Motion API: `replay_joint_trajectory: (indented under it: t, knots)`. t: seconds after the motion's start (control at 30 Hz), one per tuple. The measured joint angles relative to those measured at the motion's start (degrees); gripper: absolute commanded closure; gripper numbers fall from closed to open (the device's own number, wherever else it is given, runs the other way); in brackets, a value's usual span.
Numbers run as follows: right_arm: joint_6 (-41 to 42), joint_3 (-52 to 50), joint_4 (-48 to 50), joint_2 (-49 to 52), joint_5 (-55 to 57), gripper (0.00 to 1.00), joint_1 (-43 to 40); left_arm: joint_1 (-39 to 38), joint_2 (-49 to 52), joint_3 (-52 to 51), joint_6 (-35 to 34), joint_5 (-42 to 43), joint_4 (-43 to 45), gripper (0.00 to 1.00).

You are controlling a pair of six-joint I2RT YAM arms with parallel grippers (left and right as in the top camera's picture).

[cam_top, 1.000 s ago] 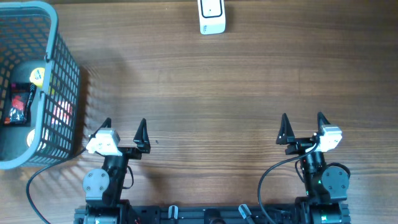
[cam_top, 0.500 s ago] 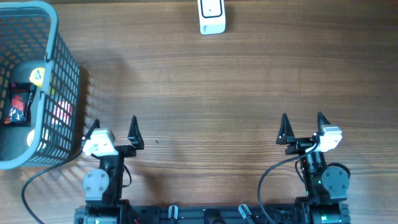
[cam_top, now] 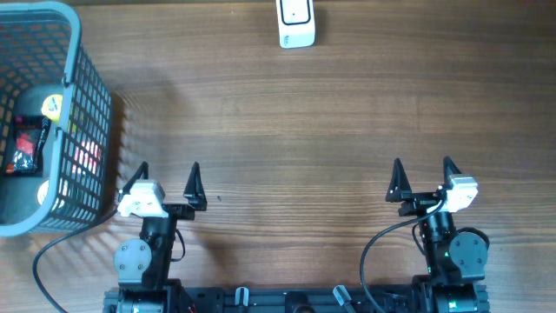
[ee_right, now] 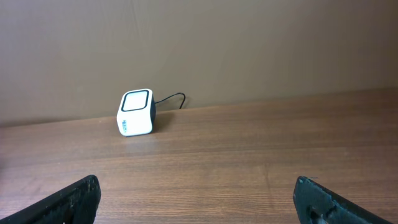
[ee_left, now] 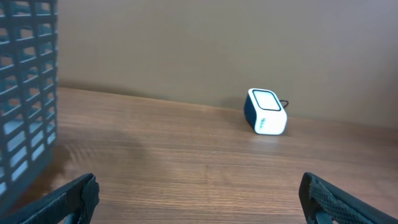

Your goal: Scan the item barcode

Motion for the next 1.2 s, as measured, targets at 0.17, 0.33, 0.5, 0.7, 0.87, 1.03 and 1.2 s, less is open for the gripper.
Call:
replay_joint_trajectory:
  t: [0.17, 0.33, 0.5, 0.7, 0.87, 1.03, 1.2]
  knots:
    - [0.0, 0.0, 0.0, 0.0, 0.0, 0.0, 0.0, 0.0, 2.08, 4.33, 2.08, 1.4, -1.01, 0.0]
    - [0.0, -0.02, 0.0, 0.04, 0.0, 0.0, 0.0, 0.0, 12.76, 17.18, 3.15, 2.34, -1.2, 0.0]
    - [0.02, -0.04, 0.0, 0.07, 0.02, 0.0, 0.0, 0.0, 30.1, 32.98, 0.09, 2.69, -6.14, 0.0]
    - [0.0, -0.04, 0.0, 0.07, 0.0, 0.0, 0.0, 0.0, 52.87, 60.37, -3.61, 3.39, -23.28, 0.0]
    - [0.0, -0.07, 0.0, 0.07, 0.02, 0.0, 0.0, 0.02, 61.81, 75.08, -4.31, 6.8, -35.78, 0.0]
    - [0.0, -0.04, 0.0, 0.07, 0.0, 0.0, 0.0, 2.56, 63.78, 76.59, -4.02, 7.39, -34.14, 0.03]
    - [0.0, -0.07, 0.0, 0.07, 0.02, 0.0, 0.0, 9.07, 65.0, 78.34, -4.7, 5.35, -33.51, 0.0]
